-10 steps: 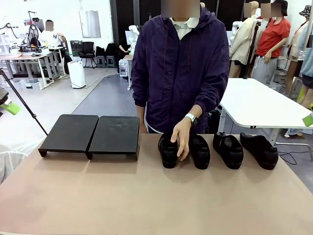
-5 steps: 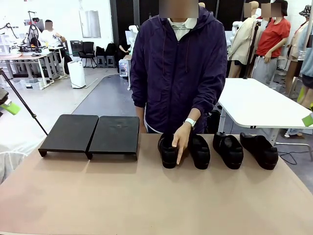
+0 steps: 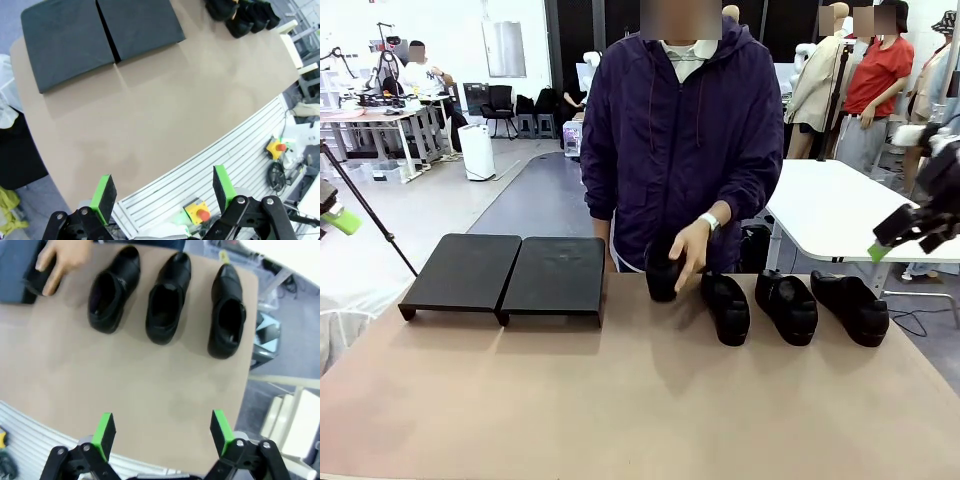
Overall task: Organize the shoes by placing them on the stand.
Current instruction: Pick up one Shoe and place it in the middle of the table.
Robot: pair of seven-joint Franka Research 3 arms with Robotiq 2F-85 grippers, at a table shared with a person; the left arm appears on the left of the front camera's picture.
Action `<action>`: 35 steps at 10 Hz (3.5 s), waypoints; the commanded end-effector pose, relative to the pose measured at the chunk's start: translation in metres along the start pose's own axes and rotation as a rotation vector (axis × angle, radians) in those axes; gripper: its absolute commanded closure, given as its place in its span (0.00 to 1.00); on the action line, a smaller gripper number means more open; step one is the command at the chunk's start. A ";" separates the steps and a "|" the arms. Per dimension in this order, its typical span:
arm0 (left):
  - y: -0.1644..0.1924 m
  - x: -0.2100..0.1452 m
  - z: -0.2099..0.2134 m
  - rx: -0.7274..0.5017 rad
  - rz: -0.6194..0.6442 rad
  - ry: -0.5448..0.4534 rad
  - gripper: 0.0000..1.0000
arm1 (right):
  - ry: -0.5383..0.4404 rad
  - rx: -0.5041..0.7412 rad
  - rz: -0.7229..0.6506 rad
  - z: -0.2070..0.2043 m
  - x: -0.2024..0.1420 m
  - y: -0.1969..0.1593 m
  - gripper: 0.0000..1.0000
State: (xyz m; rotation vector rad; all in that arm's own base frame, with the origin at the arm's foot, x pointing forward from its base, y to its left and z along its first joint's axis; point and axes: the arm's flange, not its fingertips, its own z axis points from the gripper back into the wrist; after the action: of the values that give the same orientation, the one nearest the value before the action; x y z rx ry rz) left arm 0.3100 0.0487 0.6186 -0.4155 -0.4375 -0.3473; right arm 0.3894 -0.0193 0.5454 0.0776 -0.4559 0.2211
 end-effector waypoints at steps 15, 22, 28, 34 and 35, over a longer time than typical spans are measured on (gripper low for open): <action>0.002 0.000 0.002 -0.011 -0.016 0.001 0.00 | 0.063 0.184 0.110 -0.086 0.030 0.009 0.00; 0.002 0.000 0.002 -0.011 -0.016 0.001 0.00 | 0.160 0.092 -0.006 -0.180 0.097 -0.042 0.00; 0.002 0.000 0.002 -0.011 -0.016 0.001 0.00 | 0.246 0.092 -0.091 -0.243 0.091 -0.032 0.00; 0.002 0.000 0.002 -0.011 -0.016 0.001 0.00 | 0.254 0.057 -0.108 -0.263 0.094 -0.032 0.00; 0.002 0.000 0.002 -0.011 -0.016 0.001 0.00 | 0.245 0.068 -0.126 -0.262 0.094 -0.035 0.00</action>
State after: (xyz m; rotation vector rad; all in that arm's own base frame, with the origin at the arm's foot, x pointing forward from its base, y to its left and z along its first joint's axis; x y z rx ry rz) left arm 0.3099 0.0491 0.6186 -0.4150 -0.4360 -0.3481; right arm 0.5845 -0.0008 0.3504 0.1579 -0.1748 0.1569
